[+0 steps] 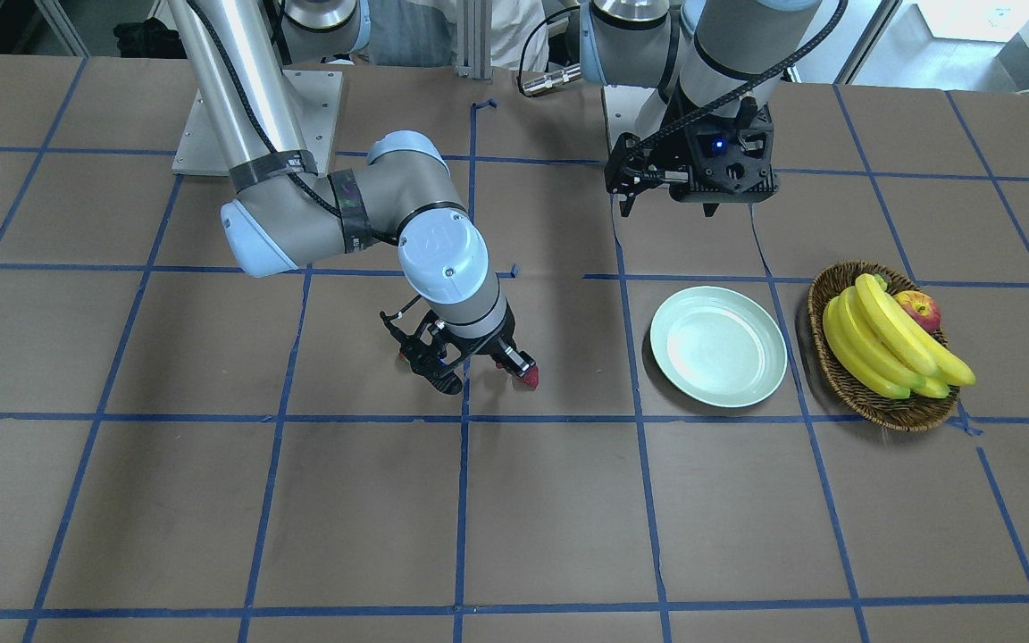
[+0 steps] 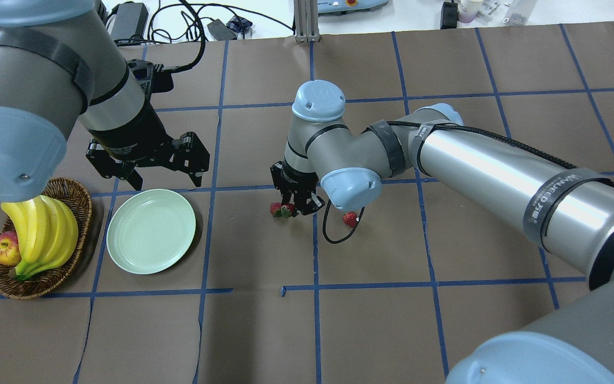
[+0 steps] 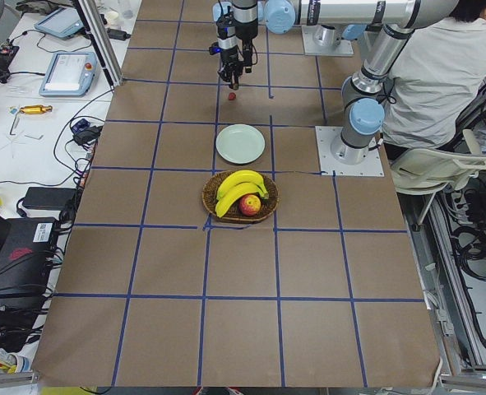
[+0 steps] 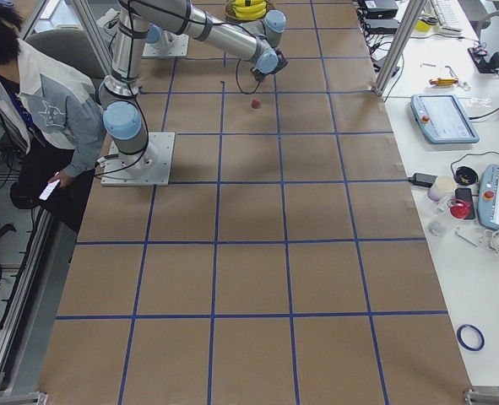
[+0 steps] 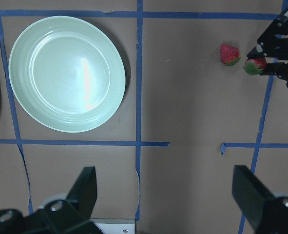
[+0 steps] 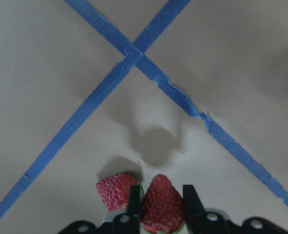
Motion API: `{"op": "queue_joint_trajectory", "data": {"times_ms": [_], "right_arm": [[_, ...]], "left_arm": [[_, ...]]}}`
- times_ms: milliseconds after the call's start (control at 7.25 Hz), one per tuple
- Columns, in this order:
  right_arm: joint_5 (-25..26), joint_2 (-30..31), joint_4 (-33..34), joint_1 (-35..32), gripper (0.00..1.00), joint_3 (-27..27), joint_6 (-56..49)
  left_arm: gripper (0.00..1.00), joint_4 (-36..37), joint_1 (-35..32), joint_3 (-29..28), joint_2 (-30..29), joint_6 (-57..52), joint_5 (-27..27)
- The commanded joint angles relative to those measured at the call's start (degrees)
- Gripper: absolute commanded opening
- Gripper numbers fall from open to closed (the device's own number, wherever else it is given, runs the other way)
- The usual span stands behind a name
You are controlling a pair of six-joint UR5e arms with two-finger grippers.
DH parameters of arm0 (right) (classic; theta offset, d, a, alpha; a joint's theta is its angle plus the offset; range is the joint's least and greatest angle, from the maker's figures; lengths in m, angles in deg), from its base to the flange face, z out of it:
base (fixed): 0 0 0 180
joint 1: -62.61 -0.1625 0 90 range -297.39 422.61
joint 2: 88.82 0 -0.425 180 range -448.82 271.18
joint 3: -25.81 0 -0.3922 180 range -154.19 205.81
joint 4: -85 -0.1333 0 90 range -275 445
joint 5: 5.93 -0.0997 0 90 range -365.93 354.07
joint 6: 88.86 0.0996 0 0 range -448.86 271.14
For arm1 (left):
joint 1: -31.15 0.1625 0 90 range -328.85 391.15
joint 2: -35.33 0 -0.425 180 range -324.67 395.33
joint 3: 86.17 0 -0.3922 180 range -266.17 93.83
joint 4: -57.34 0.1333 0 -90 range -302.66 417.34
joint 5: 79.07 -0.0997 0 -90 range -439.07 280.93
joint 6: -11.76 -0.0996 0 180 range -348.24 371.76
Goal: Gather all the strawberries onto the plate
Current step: 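Carry the strawberry and set it beside the first one with the right gripper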
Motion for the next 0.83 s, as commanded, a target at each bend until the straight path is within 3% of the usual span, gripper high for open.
{"op": "queue_joint_trajectory", "data": {"times_ms": [0,138,276,414,690], "right_arm": [[0.09,0.17,-0.57,-0.05,0.16,1.28,0.02],[0.00,0.17,-0.49,-0.05,0.42,1.38,-0.07],[0.35,0.17,-0.49,-0.05,0.82,1.55,-0.16],[0.35,0.25,-0.31,-0.05,0.98,1.55,-0.51],[0.18,1.22,-0.31,-0.05,1.00,1.29,-1.47]], "left_arm": [[1.00,-0.03,-0.06,0.20,-0.01,0.08,0.00],[1.00,-0.03,-0.06,0.20,-0.01,0.08,0.00],[1.00,-0.03,-0.06,0.29,-0.01,0.08,0.00],[1.00,-0.03,-0.06,0.20,-0.01,0.08,0.00],[1.00,-0.03,-0.06,0.55,-0.01,0.16,0.00]]}}
